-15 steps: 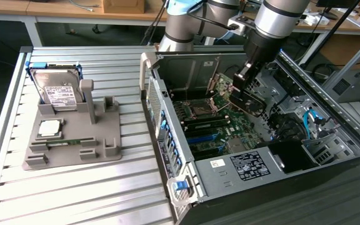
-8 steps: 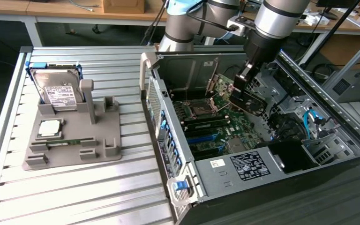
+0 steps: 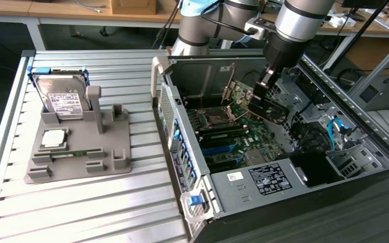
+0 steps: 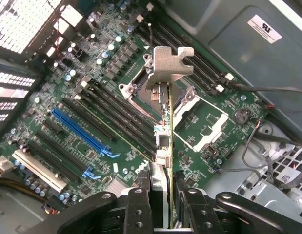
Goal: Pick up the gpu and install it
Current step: 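Insert the gpu into the slot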
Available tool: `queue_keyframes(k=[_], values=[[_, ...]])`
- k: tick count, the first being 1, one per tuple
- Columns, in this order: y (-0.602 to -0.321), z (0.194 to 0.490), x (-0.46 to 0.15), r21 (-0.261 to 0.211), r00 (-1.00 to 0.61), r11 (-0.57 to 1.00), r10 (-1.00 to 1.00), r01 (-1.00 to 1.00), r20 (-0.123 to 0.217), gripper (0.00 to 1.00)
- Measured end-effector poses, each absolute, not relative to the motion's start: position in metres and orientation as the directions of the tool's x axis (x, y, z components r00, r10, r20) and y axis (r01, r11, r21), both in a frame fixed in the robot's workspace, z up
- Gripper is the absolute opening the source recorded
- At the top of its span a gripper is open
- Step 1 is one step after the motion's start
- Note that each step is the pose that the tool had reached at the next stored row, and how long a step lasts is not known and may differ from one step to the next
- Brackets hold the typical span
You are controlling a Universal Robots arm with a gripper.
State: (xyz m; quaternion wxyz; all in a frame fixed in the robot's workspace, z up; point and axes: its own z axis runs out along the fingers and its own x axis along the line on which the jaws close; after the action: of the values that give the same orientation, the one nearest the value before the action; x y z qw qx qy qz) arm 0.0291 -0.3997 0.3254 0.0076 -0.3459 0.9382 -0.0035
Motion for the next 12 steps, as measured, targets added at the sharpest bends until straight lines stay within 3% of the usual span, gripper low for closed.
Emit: queue_keyframes(k=[12], values=[[-0.3997, 0.3251, 0.0291, -0.012, -0.694, 0.694, -0.720, -0.720, -0.012, 0.30]])
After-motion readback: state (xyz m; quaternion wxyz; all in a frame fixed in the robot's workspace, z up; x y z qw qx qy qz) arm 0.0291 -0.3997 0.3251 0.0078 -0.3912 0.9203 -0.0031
